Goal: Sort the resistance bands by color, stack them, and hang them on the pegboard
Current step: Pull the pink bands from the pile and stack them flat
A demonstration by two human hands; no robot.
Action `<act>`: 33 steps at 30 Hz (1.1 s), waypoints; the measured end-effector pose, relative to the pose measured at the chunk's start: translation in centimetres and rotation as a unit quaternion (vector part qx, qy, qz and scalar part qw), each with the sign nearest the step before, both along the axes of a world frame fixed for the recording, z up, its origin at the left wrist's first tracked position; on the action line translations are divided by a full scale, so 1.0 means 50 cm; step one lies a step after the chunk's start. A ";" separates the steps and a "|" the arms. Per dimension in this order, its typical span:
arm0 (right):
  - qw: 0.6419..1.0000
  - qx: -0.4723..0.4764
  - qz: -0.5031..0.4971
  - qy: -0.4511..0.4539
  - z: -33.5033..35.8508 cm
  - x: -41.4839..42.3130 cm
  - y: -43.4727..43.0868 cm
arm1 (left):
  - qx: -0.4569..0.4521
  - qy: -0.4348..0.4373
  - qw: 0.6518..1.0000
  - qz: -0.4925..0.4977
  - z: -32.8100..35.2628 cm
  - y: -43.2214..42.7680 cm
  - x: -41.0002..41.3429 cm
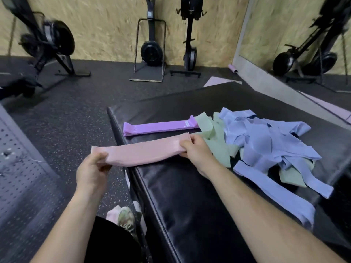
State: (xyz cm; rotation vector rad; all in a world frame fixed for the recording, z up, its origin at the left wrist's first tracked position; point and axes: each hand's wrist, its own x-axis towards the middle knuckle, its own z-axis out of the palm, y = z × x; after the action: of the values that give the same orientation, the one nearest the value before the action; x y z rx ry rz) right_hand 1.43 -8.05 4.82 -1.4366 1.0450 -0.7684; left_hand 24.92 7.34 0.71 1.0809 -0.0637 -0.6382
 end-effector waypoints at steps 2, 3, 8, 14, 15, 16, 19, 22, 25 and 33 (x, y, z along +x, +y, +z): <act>0.998 -0.040 -0.009 0.039 -0.008 0.038 -0.010 | -0.005 0.004 1.000 0.021 -0.002 -0.016 0.012; 0.996 -0.066 -0.023 0.050 -0.011 0.047 -0.018 | -0.008 0.008 1.000 0.027 -0.002 -0.024 0.018; 0.972 -0.184 -0.077 0.125 -0.025 0.032 -0.080 | 0.021 -0.067 0.998 -0.004 0.012 -0.070 0.023; 0.957 -0.185 -0.116 0.189 -0.038 -0.028 -0.180 | 0.165 -0.222 0.961 -0.011 0.013 -0.154 -0.052; 0.953 -0.193 -0.117 0.201 -0.038 -0.031 -0.189 | 0.175 -0.231 0.957 0.006 0.016 -0.162 -0.059; 0.948 -0.204 -0.116 0.213 -0.041 -0.031 -0.194 | 0.174 -0.223 0.959 0.015 0.018 -0.169 -0.065; 0.937 -0.235 -0.121 0.230 -0.052 -0.026 -0.197 | 0.191 -0.214 0.958 0.019 0.012 -0.183 -0.065; 0.927 -0.273 -0.109 0.235 -0.063 -0.021 -0.193 | 0.220 -0.216 0.951 0.030 0.008 -0.178 -0.059; 0.926 -0.284 -0.103 0.228 -0.066 -0.021 -0.196 | 0.224 -0.220 0.949 0.036 0.013 -0.173 -0.057; 0.865 -0.393 -0.087 0.300 -0.071 -0.017 -0.187 | 0.240 -0.346 0.906 0.044 0.000 -0.155 -0.063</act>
State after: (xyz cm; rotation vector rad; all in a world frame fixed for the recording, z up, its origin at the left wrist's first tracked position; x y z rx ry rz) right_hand 0.57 -17.43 1.29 -2.4148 1.4264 -0.9618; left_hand 21.75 -0.39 0.71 1.7450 -0.4905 -0.1554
